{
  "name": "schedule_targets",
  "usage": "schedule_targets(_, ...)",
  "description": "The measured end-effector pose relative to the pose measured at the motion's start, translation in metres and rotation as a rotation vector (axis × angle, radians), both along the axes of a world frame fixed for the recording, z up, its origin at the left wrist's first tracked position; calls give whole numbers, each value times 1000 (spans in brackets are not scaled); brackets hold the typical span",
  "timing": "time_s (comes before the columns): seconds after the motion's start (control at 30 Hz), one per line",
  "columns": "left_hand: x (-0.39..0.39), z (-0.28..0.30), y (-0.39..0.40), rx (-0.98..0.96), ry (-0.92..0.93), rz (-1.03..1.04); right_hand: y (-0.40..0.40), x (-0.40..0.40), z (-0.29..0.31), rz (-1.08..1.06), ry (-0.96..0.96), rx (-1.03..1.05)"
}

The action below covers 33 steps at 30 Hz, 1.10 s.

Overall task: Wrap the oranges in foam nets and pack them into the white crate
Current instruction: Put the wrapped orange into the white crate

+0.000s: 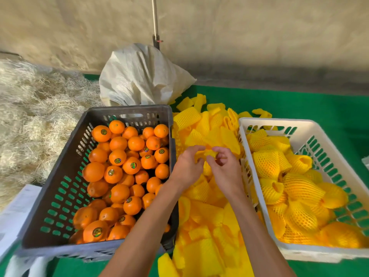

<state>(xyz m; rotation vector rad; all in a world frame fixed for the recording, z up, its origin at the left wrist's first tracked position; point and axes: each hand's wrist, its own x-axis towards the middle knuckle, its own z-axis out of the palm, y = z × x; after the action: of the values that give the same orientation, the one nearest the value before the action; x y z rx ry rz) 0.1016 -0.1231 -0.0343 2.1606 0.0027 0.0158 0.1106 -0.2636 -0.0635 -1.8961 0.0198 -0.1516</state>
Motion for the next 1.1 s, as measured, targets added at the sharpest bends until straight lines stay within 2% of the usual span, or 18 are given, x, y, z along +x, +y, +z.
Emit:
schedule_targets(0.17, -15, 22, 14, -20, -126, 51, 12, -12, 30, 38, -93, 39)
schedule_targets(0.33, -33, 37, 32, -248, -217, 227, 49, -25, 47, 70, -143, -129)
schedule_targets(0.5, -42, 37, 68, -282, -243, 392, 85, -30, 57, 119, -220, -292)
schedule_targets(0.57, -44, 36, 83, -310, -250, 430, 98, -31, 58, 82, -204, -236)
schedule_targets(0.67, -44, 31, 113, -330, -233, 458, 112, -28, 57, 82, -128, -31)
schedule_targets(0.73, -42, 26, 135, -314, -133, 442, 119, -23, 54, 126, -80, -37)
schedule_targets(0.8, -37, 18, 156, -235, -23, 444, 127, -18, 48, 165, -64, -132)
schedule_targets(0.87, -28, 8, 175, -35, 61, 459, 137, -14, 43, 190, -78, -212)
schedule_targets(1.0, -5, -12, 199, 267, 371, 511, 152, -5, 37, 203, -121, -274)
schedule_targets(1.1, 10, -27, 206, 412, 470, 506, 159, 3, 34, 194, -127, -302)
